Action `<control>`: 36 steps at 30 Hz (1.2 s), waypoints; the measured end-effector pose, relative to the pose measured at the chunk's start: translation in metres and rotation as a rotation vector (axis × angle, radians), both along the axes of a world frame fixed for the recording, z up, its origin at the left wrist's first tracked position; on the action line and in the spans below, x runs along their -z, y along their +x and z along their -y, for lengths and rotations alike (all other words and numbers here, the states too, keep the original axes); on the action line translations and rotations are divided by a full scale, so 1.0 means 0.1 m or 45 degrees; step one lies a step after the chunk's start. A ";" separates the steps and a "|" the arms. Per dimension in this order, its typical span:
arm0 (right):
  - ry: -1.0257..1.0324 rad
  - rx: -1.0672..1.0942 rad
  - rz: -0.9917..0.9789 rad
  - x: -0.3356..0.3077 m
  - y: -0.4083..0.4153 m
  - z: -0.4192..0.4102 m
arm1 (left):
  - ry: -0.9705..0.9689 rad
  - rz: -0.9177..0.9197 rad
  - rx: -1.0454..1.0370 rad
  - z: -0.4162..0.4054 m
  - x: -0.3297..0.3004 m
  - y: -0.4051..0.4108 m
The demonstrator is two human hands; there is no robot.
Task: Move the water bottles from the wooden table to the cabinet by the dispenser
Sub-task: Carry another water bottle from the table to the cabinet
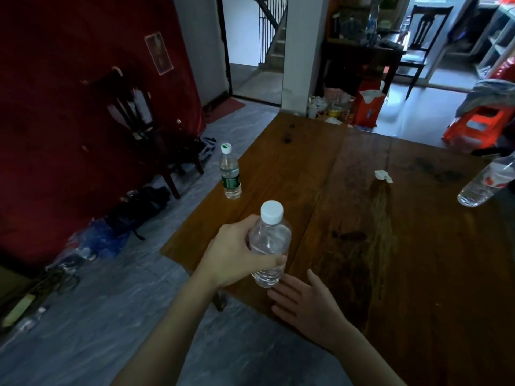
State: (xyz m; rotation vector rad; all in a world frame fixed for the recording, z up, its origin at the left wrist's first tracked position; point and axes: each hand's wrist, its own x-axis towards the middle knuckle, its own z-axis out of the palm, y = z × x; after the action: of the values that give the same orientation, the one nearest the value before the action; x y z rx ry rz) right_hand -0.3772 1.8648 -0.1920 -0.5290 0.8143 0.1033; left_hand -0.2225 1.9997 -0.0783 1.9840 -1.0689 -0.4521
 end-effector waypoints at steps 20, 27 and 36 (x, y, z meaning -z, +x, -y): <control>0.185 -0.233 0.352 -0.59 0.37 -0.24 | -0.204 0.185 -0.351 -0.49 -0.58 -0.20; 0.082 -0.450 0.321 -0.78 0.87 -0.72 | -0.207 0.226 -0.624 -1.16 -0.67 -0.04; -0.034 -0.838 0.327 -1.03 1.64 -2.03 | -0.234 0.321 -1.118 -2.53 -0.77 0.10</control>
State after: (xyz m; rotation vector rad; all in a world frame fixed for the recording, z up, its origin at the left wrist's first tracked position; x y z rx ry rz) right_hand -0.2137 2.0682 -0.0891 -0.8028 0.3669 0.6173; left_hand -0.2125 2.2527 -0.0015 2.1387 -0.2735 0.3597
